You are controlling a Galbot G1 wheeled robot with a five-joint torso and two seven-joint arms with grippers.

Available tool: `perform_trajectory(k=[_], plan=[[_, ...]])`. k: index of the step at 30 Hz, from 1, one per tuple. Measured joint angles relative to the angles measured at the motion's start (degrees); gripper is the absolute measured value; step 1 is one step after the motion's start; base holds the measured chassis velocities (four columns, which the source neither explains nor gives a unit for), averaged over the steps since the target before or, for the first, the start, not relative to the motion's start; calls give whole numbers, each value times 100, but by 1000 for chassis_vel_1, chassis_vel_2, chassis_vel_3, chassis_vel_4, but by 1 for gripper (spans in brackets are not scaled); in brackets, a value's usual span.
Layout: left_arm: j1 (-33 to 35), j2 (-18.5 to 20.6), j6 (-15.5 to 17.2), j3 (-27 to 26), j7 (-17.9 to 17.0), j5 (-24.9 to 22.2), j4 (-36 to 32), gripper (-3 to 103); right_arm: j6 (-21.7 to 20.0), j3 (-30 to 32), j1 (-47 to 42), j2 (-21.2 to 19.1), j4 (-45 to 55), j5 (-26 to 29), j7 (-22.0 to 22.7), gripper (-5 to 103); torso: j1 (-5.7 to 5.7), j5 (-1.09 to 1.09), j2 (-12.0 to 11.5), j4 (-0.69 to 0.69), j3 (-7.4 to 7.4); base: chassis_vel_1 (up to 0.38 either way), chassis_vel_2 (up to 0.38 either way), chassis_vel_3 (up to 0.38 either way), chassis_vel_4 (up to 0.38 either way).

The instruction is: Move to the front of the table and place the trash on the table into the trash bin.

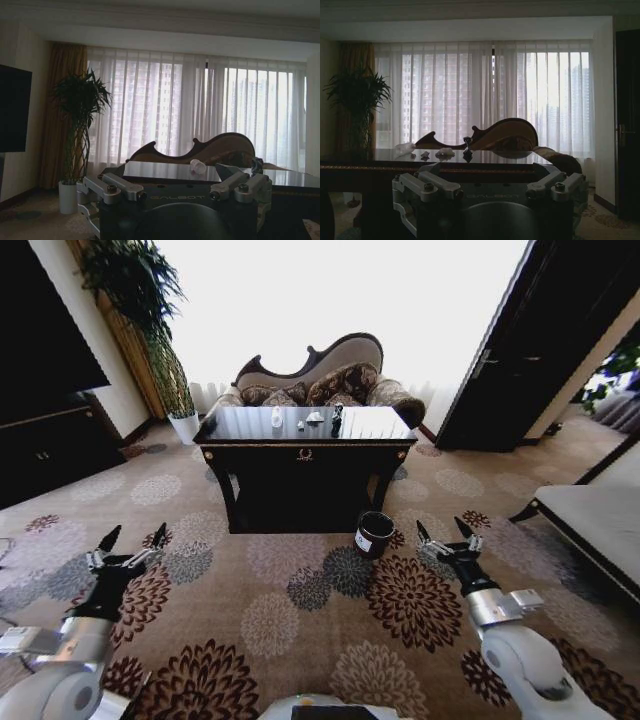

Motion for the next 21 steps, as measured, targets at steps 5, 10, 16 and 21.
perform_trajectory(k=[5, 10, 16, 21], plan=[[22, -8, -3, -11, 7, -3, -32, 100, 0, -24, 37, 9, 0, 11, 2, 100, 0, 0, 0, 0, 0, 0, 0, 0, 0], [27, -42, -14, -5, 12, 9, -36, 100, -3, -32, 65, -7, 10, 68, 25, 100, 0, 0, 0, 0, 0, 0, 0, 0, 0], [9, -71, -19, 12, 21, 16, -47, 100, -5, -20, 84, -23, 15, 82, 26, 100, 0, 0, 0, 0, 0, 0, 0, 0, 0], [-17, -78, -21, 15, 51, 18, -54, 100, -11, -7, 131, -38, 7, 96, 26, 100, 0, 0, 0, 0, 0, -30, 41, 29, -29]])
